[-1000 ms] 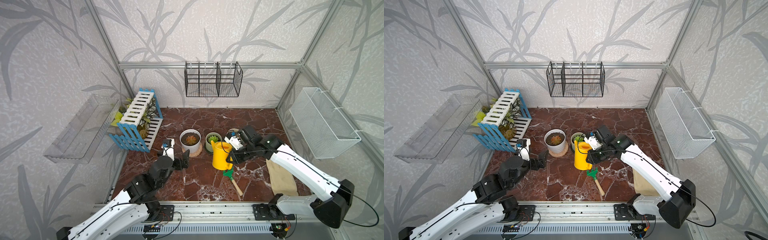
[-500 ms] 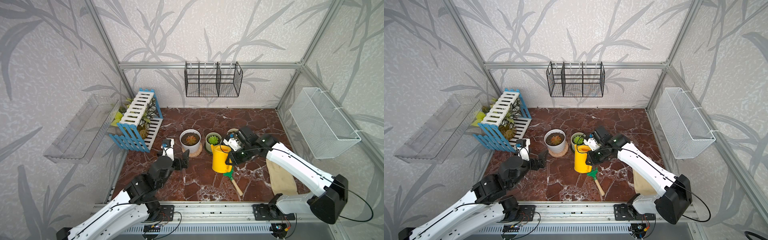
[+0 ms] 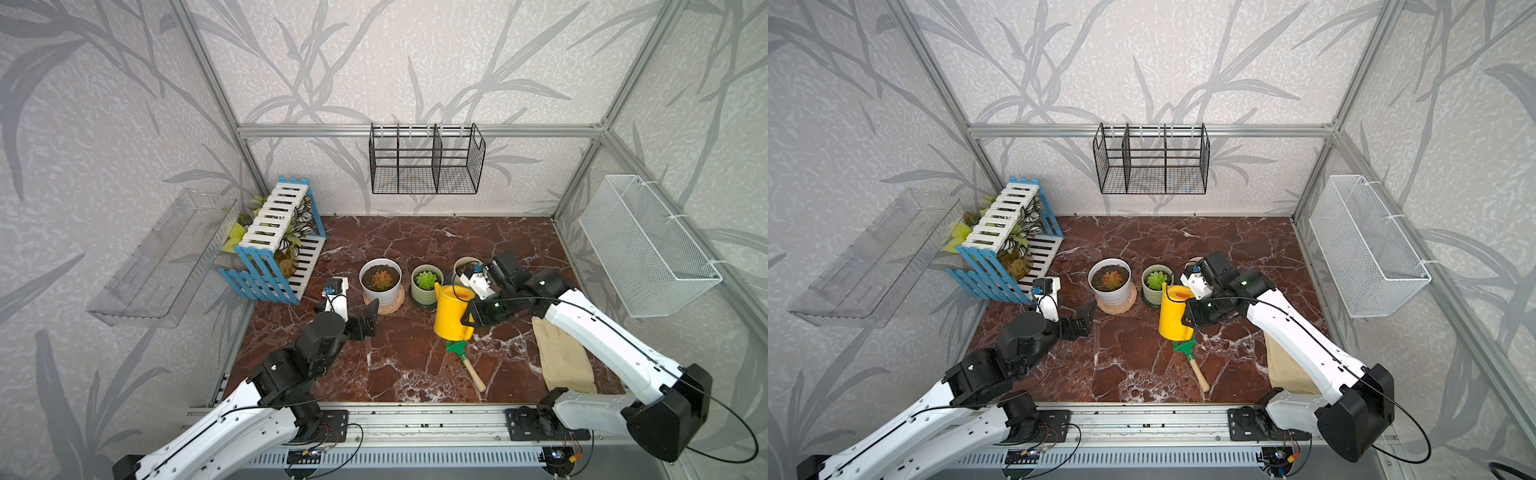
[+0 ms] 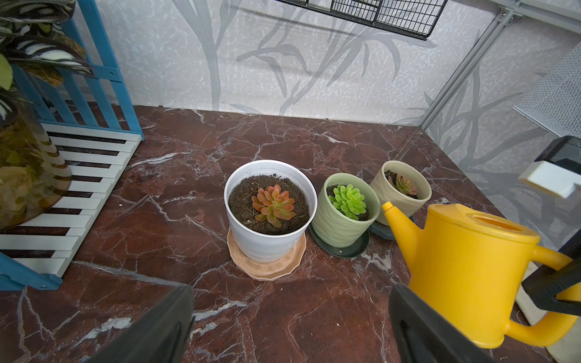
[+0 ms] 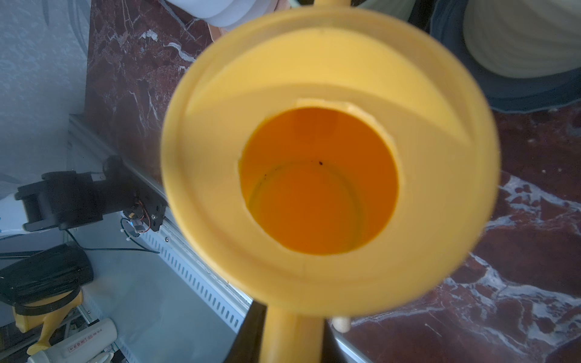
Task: Water the succulent around the soil edge
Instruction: Water the soil of the potted plant with water.
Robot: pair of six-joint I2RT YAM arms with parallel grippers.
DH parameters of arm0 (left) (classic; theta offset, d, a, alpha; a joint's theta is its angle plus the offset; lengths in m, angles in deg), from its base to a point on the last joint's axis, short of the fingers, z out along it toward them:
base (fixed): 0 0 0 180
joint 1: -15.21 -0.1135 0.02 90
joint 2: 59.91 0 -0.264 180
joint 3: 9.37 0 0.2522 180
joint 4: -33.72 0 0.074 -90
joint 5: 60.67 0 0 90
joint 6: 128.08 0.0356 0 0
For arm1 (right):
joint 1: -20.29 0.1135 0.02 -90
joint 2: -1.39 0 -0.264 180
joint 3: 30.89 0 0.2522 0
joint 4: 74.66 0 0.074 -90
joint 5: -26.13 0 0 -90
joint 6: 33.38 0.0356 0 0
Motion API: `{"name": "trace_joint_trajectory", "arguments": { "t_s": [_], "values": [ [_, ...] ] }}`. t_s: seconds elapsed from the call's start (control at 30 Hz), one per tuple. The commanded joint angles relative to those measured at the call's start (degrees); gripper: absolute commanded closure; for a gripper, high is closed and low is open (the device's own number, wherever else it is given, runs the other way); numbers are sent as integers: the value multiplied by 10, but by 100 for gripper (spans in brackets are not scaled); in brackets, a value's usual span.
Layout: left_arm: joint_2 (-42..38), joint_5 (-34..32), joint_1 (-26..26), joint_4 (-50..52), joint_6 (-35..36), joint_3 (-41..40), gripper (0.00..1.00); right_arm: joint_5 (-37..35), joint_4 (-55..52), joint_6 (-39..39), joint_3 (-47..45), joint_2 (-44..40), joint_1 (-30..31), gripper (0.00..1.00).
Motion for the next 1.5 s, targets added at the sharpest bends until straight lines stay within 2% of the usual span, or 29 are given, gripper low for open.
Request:
{"name": "trace_joint_trajectory", "arguments": {
  "t_s": [0.0,0.43,1.0,1.23,1.47],
  "values": [
    [-2,0,-5,1,6,-3,0,29,1,-6,-9,-8,-1,100],
    [2,4,-7,-1,7,-4,0,50,46,-9,-3,13,37,100],
    [12,11,-14,-5,10,-4,0,-23,10,4,-30,-27,8,100],
    [16,19,-19,-8,9,-5,0,19,31,-7,-33,-20,10,100],
    [16,21,-21,-10,11,-5,0,28,52,-14,-15,13,35,100]
  ]
}}
